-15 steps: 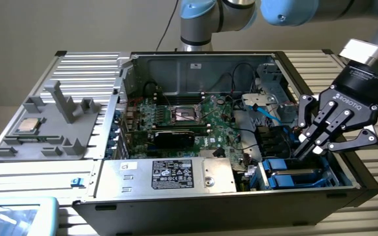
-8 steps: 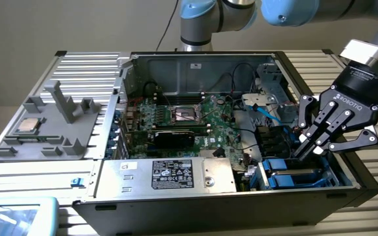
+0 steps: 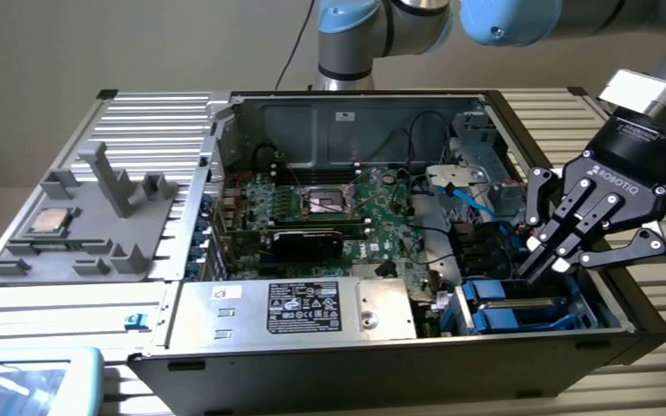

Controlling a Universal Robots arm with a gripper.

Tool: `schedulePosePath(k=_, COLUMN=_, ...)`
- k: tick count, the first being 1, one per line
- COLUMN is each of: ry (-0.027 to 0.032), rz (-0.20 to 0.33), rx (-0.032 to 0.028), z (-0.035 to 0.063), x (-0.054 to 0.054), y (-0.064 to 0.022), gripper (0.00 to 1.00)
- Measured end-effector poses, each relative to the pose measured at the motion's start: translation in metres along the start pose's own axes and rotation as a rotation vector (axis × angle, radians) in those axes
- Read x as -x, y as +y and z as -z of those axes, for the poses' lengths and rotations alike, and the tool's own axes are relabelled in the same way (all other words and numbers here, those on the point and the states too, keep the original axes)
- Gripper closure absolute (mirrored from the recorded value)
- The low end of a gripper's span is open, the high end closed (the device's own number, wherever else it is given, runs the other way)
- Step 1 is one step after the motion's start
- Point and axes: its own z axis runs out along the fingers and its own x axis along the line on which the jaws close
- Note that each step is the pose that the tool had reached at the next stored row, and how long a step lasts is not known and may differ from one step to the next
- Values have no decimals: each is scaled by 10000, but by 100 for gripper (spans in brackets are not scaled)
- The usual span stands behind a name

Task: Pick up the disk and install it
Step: 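Insert the first disk wire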

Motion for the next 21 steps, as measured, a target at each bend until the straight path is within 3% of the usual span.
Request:
schedulePosePath(k=3, ry=3, rz=-3, rx=-8, z=33, x=-7, y=23, gripper=76)
schedulePosePath(k=4, ry=7, rz=-10, rx=-20, z=52, x=-11, y=36, gripper=69)
schedulePosePath(k=5, ry=17, rz=-27, rx=-65, z=63, x=-13, y=45, gripper=69)
schedulePosePath(k=6, ry=38, rz=-63, rx=-173, z=67, x=-13, y=47, gripper=69)
schedulePosePath(k=9, ry=121, rz=-202, rx=-578, z=71, x=-15, y=51, gripper=69)
schedulePosePath(k=10, ry=139, rz=-234, rx=-670, z=75, x=-15, y=55, gripper=69)
schedulePosePath(k=12, ry=159, rz=-269, rx=-772, z=88, x=-22, y=70, gripper=69)
schedulePosePath(k=17, ry=192, rz=-328, rx=-949, z=124, x=-59, y=117, gripper=69)
schedulePosePath(k=19, ry=221, rz=-370, rx=-1065, z=132, x=-72, y=130, gripper=69)
schedulePosePath(k=21, ry=251, rz=-430, rx=-1249, z=127, x=-72, y=141, gripper=69)
